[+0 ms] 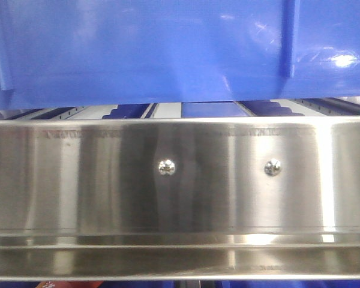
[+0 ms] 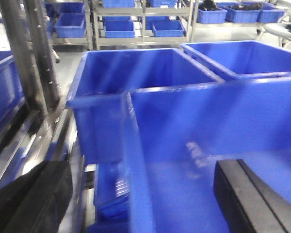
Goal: Move blue bin to conveyor side
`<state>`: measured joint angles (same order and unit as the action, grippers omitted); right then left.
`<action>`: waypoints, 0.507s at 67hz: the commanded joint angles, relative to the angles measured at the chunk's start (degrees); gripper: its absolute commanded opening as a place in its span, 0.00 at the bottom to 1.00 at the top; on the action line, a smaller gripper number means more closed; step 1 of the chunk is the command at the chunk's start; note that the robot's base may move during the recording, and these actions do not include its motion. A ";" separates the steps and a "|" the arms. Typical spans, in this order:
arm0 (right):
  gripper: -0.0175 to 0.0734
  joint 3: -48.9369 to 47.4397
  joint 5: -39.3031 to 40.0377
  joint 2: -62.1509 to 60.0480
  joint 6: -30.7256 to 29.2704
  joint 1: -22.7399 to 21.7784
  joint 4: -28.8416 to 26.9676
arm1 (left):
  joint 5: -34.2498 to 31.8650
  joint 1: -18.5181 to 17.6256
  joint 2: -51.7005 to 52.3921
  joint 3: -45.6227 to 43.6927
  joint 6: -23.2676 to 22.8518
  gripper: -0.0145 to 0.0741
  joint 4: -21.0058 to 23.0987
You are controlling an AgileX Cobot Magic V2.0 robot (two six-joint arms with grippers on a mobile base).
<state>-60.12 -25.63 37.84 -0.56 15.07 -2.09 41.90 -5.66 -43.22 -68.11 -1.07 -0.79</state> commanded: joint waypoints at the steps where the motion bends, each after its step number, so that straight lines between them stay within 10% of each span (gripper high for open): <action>1: 0.81 -2.71 1.60 3.32 -0.09 1.78 -0.13 | 1.95 -0.97 -2.73 -4.25 -0.70 0.72 1.53; 34: 0.81 -36.10 -39.39 27.20 1.27 2.33 -0.49 | 23.14 -0.97 -25.19 -26.17 -4.51 0.72 -2.89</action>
<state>-90.76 -59.53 61.54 0.32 17.36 -2.84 62.85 -6.24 -65.85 -91.45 -4.08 -1.02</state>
